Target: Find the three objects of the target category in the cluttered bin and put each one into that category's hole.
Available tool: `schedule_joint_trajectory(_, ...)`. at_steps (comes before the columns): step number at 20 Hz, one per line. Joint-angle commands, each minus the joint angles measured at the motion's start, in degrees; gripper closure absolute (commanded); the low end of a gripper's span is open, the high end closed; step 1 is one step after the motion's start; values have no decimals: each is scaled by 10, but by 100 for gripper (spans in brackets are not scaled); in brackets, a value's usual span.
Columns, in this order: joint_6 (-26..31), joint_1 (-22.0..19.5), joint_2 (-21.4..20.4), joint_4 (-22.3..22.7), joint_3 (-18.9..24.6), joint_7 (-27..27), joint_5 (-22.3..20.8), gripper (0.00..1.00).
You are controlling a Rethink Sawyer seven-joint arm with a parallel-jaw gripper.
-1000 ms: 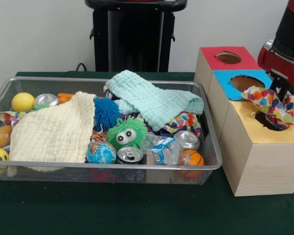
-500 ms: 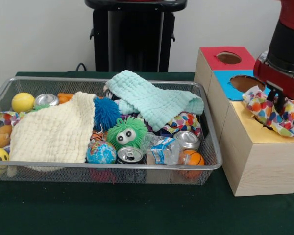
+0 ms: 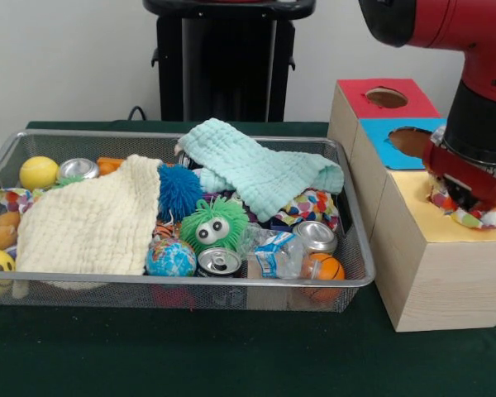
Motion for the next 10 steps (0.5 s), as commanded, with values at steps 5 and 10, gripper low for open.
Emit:
schedule_joint_trajectory(5,-104,-23,69,78,78,22,-20,100)
schedule_joint_trajectory(10,-136,-27,67,98,79,28,-20,100)
